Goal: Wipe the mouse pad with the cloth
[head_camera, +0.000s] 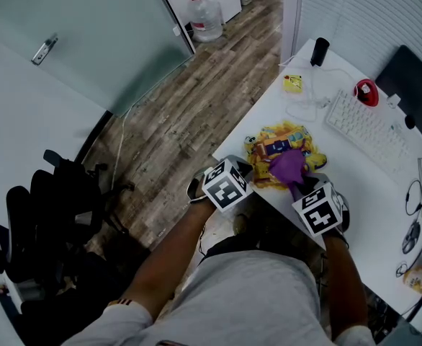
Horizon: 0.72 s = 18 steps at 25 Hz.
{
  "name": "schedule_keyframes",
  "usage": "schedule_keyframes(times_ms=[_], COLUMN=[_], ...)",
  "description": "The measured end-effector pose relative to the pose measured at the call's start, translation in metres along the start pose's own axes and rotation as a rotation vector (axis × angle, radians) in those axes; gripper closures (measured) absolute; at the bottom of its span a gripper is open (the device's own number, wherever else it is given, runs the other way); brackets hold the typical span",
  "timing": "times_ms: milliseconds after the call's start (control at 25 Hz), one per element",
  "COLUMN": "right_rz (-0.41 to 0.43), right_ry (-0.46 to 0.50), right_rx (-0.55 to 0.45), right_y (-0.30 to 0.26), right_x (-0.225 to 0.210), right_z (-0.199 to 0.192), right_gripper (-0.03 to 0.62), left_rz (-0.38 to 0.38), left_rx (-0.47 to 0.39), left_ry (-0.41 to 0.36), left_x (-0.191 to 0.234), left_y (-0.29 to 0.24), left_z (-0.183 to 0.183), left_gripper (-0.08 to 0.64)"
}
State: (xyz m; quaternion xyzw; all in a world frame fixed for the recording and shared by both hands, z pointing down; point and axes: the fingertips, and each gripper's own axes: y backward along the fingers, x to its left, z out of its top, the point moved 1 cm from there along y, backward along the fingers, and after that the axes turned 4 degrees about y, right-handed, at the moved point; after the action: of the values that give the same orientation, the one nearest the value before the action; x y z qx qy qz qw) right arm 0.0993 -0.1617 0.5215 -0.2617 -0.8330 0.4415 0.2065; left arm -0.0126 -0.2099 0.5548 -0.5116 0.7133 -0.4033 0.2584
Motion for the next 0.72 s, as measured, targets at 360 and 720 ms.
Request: schedule_keyframes(times_ms=[360, 720], right_rz=[-0.078, -0.095], right_ry=[-0.103, -0.147], right_rx=[0.032, -0.011], right_y=[0.016, 0.030], right_x=[-0.037, -0.049], right_z=[-0.035, -0.040], right_gripper=[0.522, 0.522], left_rz=[-0.002, 0.005], left_rx=[0.008, 0.009], left_ry=[-0.006, -0.008], left_x=[0.000, 0.001], left_y=[-0.001, 0.000], left_z=[0.000, 0.000], left_gripper=[0.543, 0.543])
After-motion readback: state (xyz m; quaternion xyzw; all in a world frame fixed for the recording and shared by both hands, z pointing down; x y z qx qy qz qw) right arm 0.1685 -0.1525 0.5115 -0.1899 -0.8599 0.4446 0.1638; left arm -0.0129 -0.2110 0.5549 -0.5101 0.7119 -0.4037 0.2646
